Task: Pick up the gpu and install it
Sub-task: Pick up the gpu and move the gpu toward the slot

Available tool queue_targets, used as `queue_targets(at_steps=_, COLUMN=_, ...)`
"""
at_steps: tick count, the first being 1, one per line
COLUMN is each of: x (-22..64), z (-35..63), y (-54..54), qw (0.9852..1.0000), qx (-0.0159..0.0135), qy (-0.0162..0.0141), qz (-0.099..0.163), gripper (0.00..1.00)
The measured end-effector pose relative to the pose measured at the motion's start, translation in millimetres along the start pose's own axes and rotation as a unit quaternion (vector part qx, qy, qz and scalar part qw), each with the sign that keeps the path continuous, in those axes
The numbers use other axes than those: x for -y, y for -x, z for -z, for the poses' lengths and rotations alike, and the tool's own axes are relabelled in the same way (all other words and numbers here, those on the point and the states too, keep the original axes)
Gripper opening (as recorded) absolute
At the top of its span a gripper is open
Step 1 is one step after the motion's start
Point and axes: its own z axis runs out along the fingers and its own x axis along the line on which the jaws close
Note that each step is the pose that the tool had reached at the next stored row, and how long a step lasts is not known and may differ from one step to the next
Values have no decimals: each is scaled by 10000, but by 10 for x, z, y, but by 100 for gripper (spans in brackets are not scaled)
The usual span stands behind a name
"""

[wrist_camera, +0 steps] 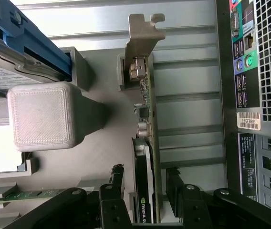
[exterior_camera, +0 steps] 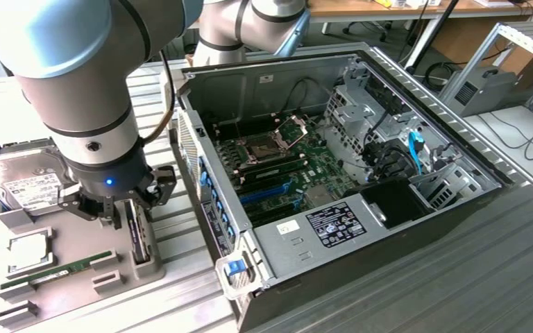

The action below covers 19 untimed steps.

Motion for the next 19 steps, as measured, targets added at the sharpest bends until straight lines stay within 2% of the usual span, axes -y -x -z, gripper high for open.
queue_targets(at_steps=17, x=16, z=-1, y=2, qw=10000, qx=1, qy=1, qz=0, gripper=48)
queue_targets(at_steps=18, x=16, z=-1, y=2, qw=10000, qx=1, qy=1, qz=0, gripper=47)
queue_targets(at_steps=19, x=16, z=0, y=2, qw=10000, qx=1, qy=1, qz=0, gripper=40)
